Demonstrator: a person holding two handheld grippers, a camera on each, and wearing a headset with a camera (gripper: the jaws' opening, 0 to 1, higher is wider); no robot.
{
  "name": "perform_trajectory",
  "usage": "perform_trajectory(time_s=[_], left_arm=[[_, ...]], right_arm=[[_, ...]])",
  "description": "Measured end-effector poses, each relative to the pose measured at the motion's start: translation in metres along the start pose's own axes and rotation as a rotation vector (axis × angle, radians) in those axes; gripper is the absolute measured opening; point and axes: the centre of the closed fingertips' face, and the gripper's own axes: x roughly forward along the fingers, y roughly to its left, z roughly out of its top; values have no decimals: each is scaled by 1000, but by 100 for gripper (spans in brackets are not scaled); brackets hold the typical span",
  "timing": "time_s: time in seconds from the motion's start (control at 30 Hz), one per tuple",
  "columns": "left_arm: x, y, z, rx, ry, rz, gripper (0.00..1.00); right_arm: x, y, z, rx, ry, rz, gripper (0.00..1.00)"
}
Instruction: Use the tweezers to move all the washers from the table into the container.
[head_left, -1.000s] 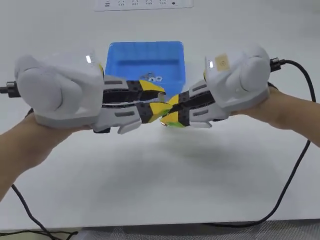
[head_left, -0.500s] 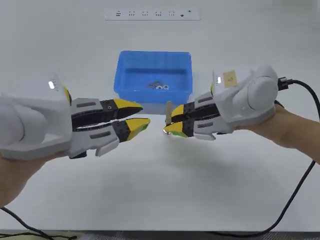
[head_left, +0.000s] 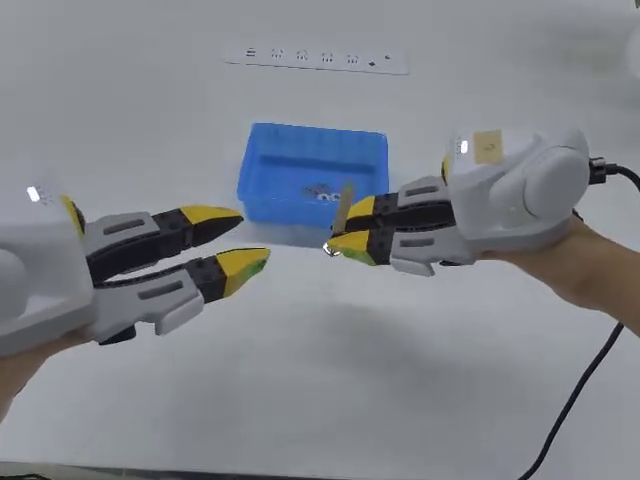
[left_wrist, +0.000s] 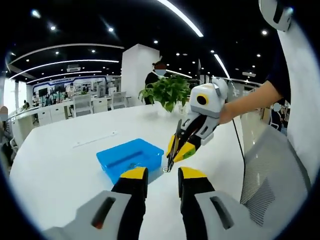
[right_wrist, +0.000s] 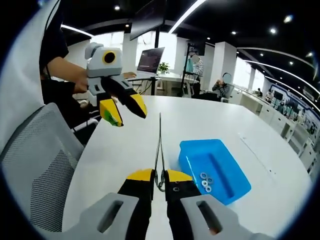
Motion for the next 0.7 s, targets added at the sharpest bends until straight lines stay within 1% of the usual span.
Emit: perform_trajectory(time_s=[0.07, 0.1, 0.13, 0.17, 0.2, 0.23, 0.27, 0.37, 0.57, 0.6, 0.63, 0.67, 0.7], left_arm=[[-2, 0, -2, -8, -3, 7, 30], [-4, 0, -7, -44, 15, 16, 31], [-6, 3, -10, -60, 27, 32, 34], [-9, 8, -10, -54, 18, 65, 37], [-12, 10, -10, -69, 8, 77, 41], [-15, 10, -10, -105, -7, 79, 43], [-17, 11, -9, -117, -16, 79, 46], [-25, 14, -13, -106, -9, 82, 56], [-29, 18, -17, -119, -7, 90, 71], [-29, 20, -18, -120, -7, 97, 74], [-29, 22, -19, -119, -7, 115, 77], [-30, 29, -22, -107, -4, 153, 85], [-30, 31, -24, -104, 2, 162, 90]], right_arm=[[-1, -4, 4, -8, 0, -6, 9], [-3, -7, 6, -28, 7, -15, 9], [-4, -11, 7, -42, 13, -26, 9], [-6, -14, 10, -37, 9, -33, 9], [-8, -17, 13, -34, 2, -40, 9], [-10, -21, 16, -32, -6, -52, 9], [-11, -24, 18, -33, -8, -59, 9], [-12, -34, 27, -40, -18, -74, 9], [-5, -54, 37, -42, -35, -93, 9], [-2, -57, 39, -43, -35, -93, 9], [1, -60, 39, -48, -33, -93, 9], [4, -65, 40, -49, -32, -92, 9], [8, -69, 40, -47, -32, -91, 9]])
